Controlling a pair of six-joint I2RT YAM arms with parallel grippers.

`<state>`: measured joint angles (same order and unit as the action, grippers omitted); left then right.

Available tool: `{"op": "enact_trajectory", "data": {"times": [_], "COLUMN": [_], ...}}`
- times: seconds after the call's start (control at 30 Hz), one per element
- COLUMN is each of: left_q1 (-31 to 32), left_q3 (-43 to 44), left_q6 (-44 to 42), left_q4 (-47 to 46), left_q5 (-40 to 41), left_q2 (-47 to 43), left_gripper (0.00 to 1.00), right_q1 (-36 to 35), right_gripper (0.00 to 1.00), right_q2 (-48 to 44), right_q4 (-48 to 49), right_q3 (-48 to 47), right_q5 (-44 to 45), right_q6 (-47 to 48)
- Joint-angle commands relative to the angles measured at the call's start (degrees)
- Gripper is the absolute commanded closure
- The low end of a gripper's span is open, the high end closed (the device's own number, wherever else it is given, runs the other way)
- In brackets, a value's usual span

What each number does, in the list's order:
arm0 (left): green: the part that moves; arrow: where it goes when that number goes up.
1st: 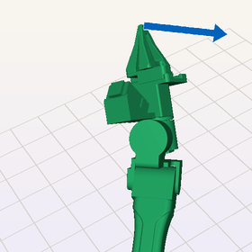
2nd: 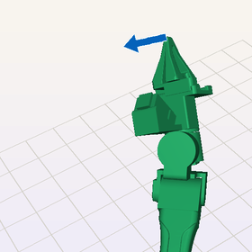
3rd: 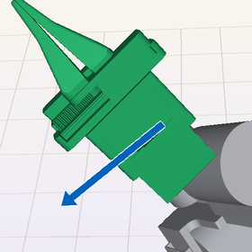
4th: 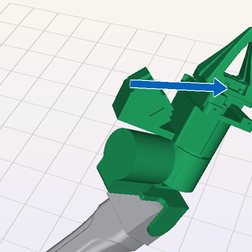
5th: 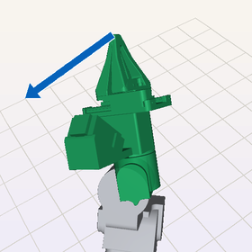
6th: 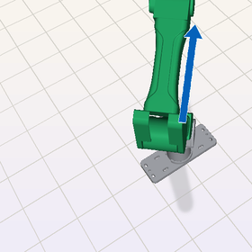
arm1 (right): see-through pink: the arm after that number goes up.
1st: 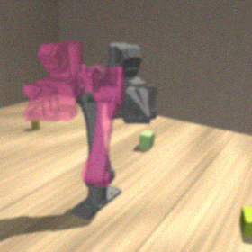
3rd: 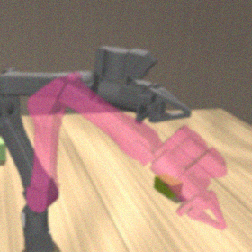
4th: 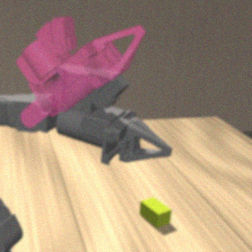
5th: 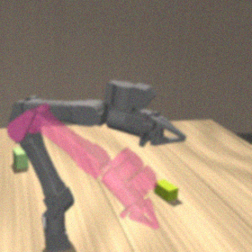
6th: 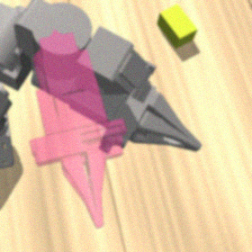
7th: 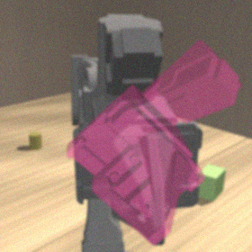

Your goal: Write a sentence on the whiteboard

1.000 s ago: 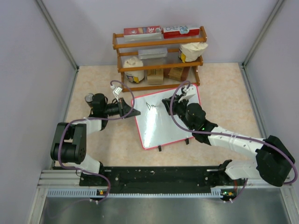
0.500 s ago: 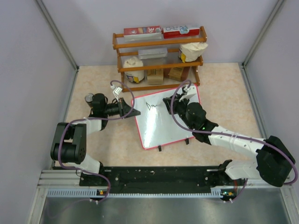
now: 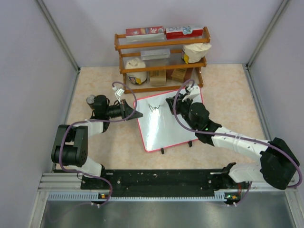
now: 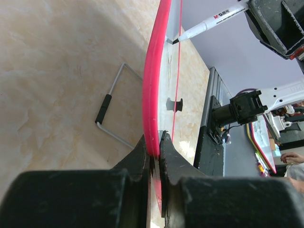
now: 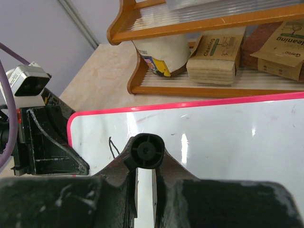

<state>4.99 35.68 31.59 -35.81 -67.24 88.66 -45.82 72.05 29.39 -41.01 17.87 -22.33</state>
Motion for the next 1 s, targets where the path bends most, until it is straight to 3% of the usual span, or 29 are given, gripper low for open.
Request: {"op": "enact_trajectory", "data": {"times": [0.0,0.63,0.97], "left_q1": [0.98,0.98,0.98], "left_q3": [-0.09,0.0,0.18], "left_q6": [-10.41,-10.59,-10.59], "left_q4": [-0.75,-0.49,-0.49], "left_q5": [0.97,1.06,1.06], "left_q2": [0.9,0.9,1.07], "left_gripper": [1.0,1.0,1.0], "right_q1": [0.91,0.91,0.91], "right_gripper": [1.0,1.0,1.0], "right_q2": [1.34,0.9,-1.3], "right_q4": [-0.29,-3.46,-4.51], "right_q3": [-2.49,-0.12,2.34], "right_q5": [-0.55,-5.21,-2.76], "right_q6": [0.35,-0.61,-0.96]}}
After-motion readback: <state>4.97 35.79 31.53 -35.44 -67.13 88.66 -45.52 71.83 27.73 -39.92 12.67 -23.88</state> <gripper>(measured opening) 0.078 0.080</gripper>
